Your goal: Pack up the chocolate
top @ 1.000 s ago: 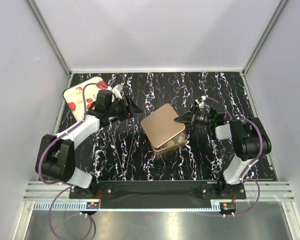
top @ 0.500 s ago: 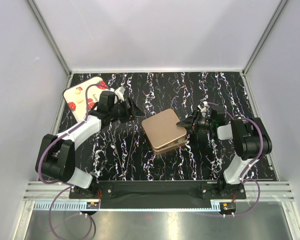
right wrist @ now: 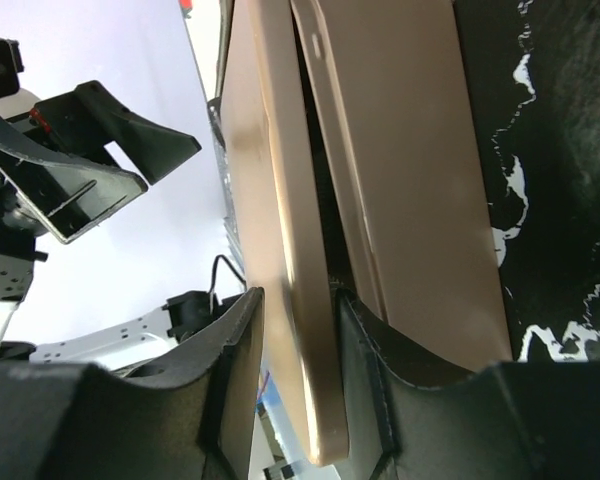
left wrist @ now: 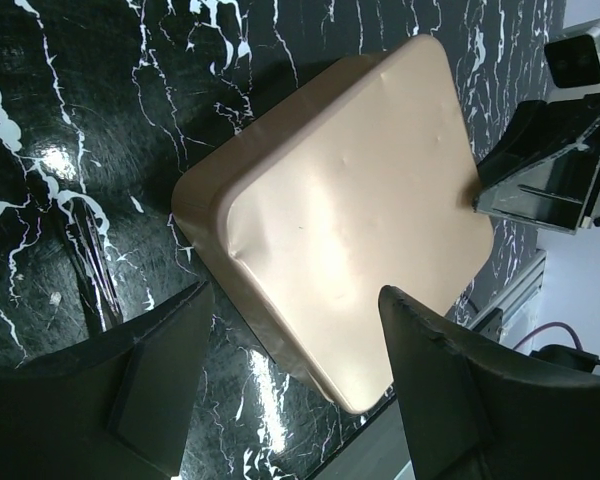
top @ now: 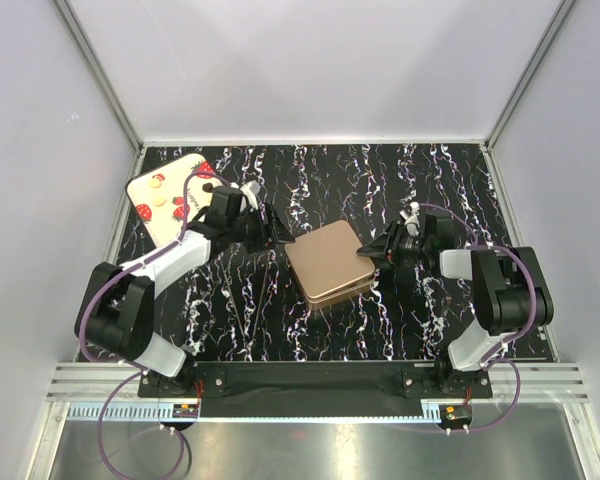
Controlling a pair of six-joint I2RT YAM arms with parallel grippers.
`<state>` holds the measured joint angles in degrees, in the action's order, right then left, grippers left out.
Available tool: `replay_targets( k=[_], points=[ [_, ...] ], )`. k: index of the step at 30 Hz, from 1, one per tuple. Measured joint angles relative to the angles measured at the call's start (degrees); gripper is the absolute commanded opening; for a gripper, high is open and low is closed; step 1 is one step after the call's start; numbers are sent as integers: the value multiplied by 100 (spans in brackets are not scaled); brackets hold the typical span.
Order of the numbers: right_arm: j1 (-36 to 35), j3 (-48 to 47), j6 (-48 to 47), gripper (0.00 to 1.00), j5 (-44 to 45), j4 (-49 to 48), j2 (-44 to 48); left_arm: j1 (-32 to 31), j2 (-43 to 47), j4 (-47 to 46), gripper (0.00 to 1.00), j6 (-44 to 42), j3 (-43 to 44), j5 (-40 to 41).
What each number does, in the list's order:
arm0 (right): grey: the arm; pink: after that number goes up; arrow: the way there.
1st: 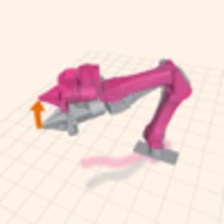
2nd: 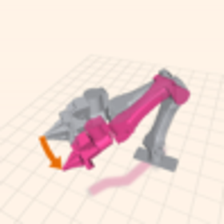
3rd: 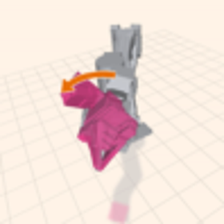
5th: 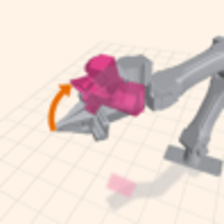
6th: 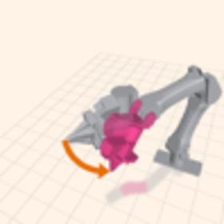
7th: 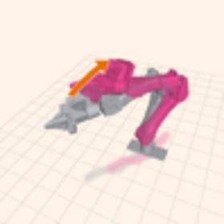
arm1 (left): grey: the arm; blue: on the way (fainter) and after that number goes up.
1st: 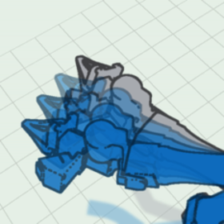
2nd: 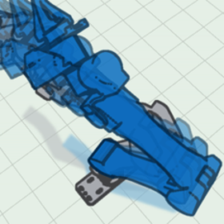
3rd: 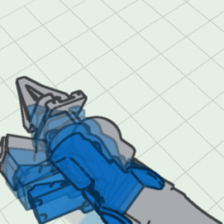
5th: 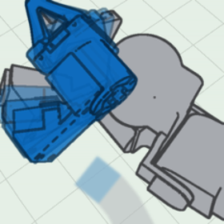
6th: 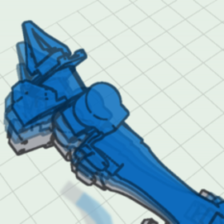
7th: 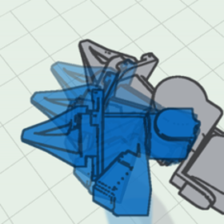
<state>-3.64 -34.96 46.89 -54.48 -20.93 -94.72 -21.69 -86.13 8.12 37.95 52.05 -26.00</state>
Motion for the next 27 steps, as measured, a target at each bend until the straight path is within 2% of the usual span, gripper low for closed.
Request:
replay_targets(
  k=[10, 19, 27],
  points=[
    [0, -197, -614, 43, 531, 1165, 466, -50, -90, 35, 71, -2, 11, 61],
    [0, -616, -1167, 43, 1550, 2673, 955, -114, -186, -33, 71, 0, 92, 52],
    [0, -758, -1381, 44, 2026, 3241, 1147, -131, -442, -94, 71, 4, 219, 31]
  ],
)
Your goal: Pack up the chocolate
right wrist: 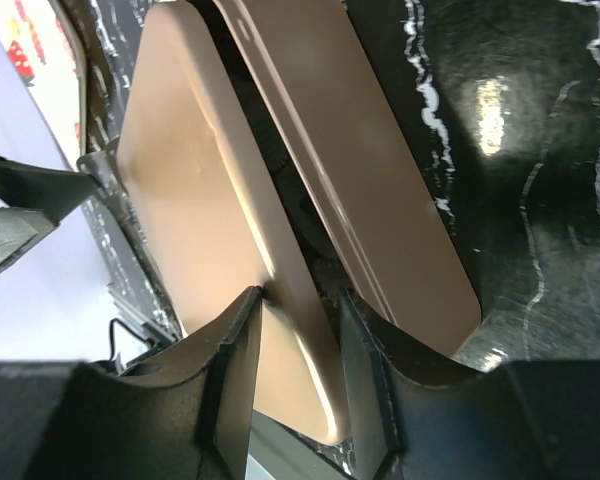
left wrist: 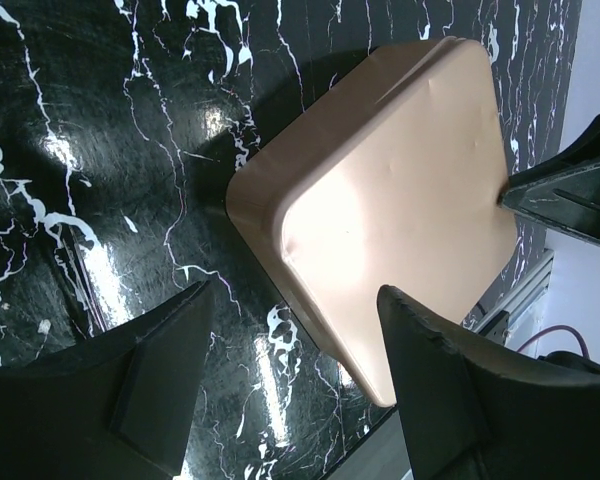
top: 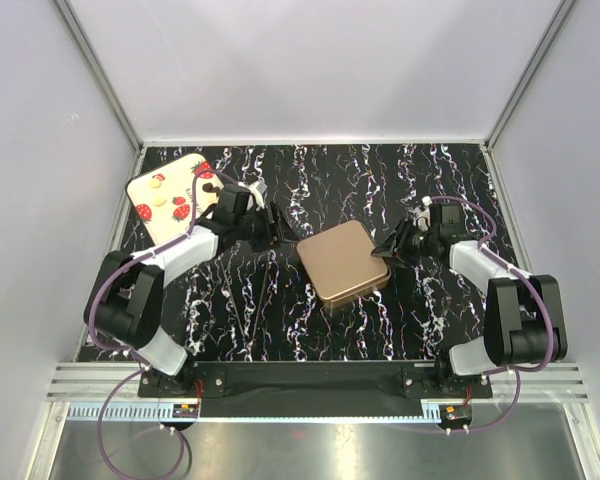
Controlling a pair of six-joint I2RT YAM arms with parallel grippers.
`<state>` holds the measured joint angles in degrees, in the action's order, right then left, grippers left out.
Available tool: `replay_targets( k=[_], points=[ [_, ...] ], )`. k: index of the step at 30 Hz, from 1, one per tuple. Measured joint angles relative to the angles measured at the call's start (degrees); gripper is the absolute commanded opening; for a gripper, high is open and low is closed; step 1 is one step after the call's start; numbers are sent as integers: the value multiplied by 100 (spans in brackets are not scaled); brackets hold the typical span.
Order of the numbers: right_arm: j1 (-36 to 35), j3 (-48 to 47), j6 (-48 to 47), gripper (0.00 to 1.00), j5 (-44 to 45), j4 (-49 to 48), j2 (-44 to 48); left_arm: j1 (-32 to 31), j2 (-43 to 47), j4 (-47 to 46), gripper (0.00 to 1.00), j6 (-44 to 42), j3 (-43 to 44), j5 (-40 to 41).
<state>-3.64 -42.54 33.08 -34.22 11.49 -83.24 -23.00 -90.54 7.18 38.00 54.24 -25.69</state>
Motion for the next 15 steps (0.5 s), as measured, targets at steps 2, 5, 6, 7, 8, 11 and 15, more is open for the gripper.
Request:
replay_targets(
  k=[2, 5, 6, 7, 8, 11, 15],
  points=[
    [0, -26, -39, 44, 94, 103, 26, -11, -37, -4, 71, 0, 42, -2],
    [0, -107, -125, 44, 223, 223, 28, -28, -87, -26, 70, 0, 118, -20],
    [0, -122, -144, 45, 251, 240, 28, -39, -109, -52, 70, 2, 144, -31],
    [0, -136, -166, 45, 280, 260, 28, -55, -131, -70, 68, 9, 168, -44],
    [0, -144, -179, 45, 299, 278, 28, -72, -146, -92, 67, 24, 181, -59],
    [0, -175, -216, 44, 348, 330, 28, -170, -184, -146, 66, 94, 201, -101],
    [0, -181, -243, 45, 378, 341, 33, -343, -282, -225, 66, 157, 201, -118]
  ],
)
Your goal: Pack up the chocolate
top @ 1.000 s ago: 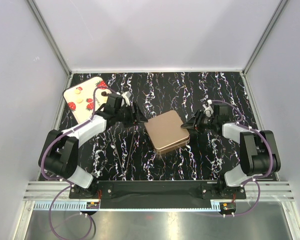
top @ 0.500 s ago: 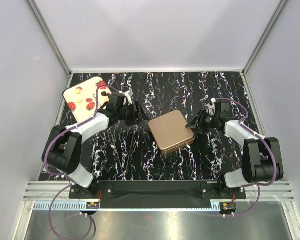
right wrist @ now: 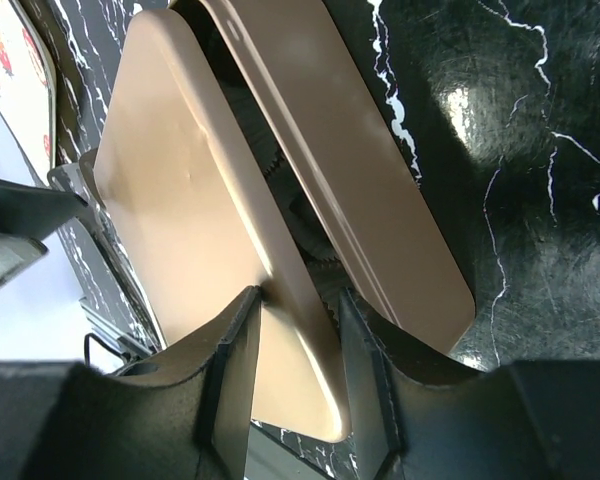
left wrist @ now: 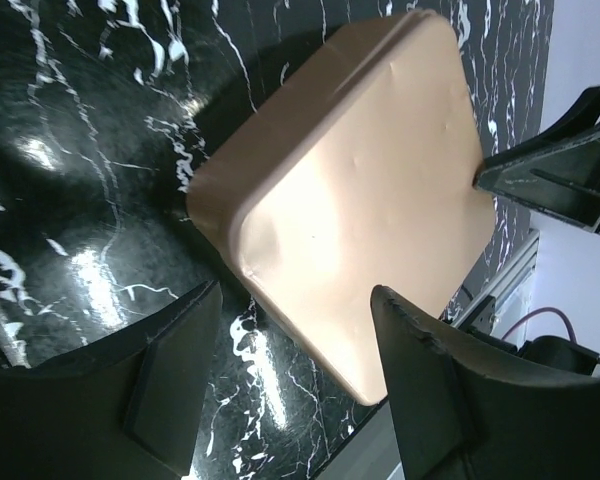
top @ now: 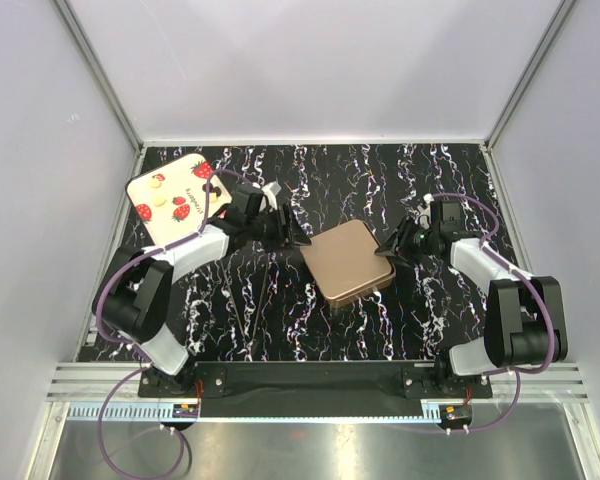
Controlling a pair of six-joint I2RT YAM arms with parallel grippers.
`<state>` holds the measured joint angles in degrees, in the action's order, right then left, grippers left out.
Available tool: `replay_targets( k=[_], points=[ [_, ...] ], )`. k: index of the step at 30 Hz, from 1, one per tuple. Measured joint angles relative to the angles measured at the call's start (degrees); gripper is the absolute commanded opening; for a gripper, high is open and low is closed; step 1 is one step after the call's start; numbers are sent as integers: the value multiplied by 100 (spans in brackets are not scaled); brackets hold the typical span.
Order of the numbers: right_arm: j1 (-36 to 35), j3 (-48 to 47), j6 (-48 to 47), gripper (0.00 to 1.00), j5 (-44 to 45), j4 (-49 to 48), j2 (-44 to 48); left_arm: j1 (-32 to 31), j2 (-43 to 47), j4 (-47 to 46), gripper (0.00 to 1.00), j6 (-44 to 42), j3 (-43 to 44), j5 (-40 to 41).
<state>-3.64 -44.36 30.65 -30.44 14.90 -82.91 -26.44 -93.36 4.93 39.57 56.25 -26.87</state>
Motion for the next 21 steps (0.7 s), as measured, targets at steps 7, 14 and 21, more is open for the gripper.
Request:
replay_targets(
  k=[7, 14, 21],
  points=[
    [7, 2, -146, 47, 291, 4, 334, -170, -109, -42, 62, 90, 0, -2],
    [11, -9, -240, 48, 376, 2, 348, -407, -214, -177, 59, 251, 7, -72],
    [28, -9, -385, 49, 428, -2, 184, -575, -319, -254, 57, 297, 31, -140]
  ],
)
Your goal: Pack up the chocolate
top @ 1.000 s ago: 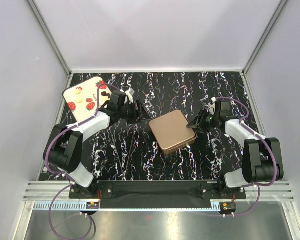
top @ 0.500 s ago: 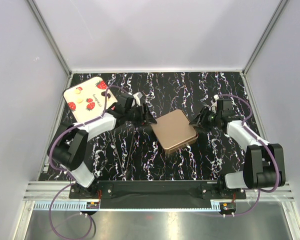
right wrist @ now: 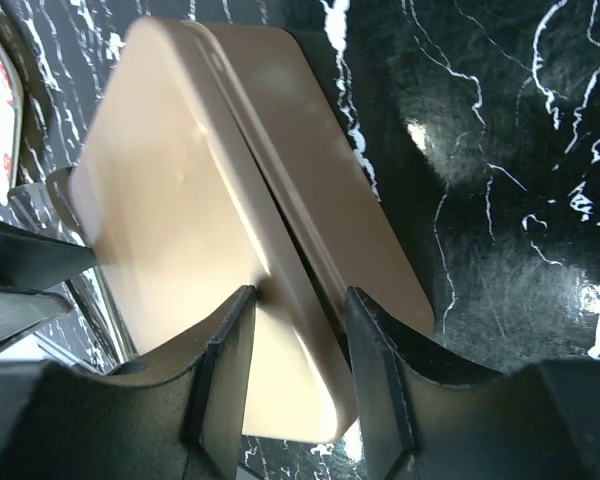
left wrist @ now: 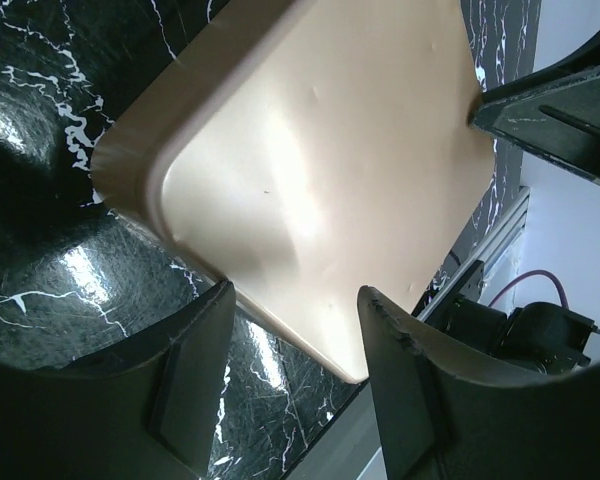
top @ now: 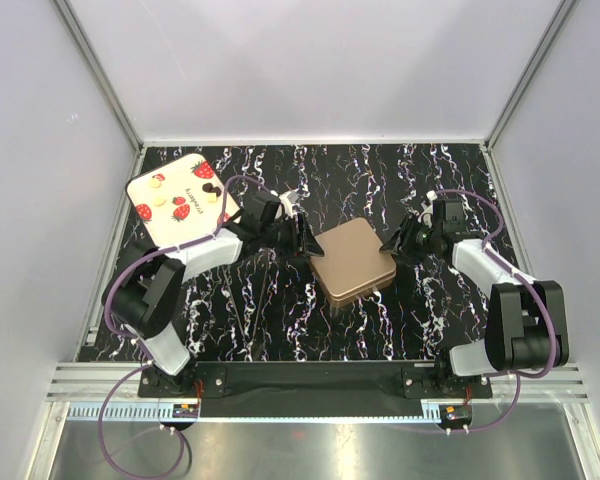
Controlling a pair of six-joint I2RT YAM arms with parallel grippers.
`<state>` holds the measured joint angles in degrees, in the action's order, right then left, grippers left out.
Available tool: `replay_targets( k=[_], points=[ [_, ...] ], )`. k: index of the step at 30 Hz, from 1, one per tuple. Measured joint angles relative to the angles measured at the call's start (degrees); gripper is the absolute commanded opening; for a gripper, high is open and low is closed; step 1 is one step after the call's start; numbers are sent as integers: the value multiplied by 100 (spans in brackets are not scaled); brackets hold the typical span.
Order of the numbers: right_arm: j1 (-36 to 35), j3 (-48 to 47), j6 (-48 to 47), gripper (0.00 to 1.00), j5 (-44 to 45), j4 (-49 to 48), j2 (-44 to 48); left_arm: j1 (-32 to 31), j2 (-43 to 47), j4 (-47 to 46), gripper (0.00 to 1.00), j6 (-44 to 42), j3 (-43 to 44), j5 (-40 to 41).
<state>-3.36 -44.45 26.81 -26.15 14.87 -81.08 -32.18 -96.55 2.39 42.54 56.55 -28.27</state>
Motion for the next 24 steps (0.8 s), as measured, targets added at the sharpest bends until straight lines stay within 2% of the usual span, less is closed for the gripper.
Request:
replay_targets(
  k=[24],
  points=[
    [31, 557, 177, 49, -299, -750, 35, 61, 376, 911, 60, -505, 413, 590]
  ],
)
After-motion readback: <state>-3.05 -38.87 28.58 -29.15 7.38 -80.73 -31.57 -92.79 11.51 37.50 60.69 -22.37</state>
